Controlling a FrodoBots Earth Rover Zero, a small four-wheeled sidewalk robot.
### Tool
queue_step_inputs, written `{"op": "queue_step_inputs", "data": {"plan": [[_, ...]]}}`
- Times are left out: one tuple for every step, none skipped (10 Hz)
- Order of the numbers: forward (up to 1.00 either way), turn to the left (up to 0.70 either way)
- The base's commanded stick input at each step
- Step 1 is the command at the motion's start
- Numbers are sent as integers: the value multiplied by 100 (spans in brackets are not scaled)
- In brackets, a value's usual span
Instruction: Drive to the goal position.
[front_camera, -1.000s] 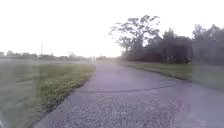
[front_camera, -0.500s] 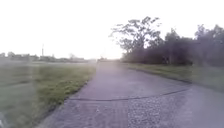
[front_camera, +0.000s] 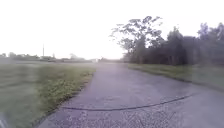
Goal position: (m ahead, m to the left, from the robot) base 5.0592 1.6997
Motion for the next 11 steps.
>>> {"op": "queue_step_inputs", "data": {"plan": [[70,-14],[70,-10],[70,-4],[70,0],[70,0],[70,0],[70,0],[70,0],[70,0],[70,0],[70,0]]}}
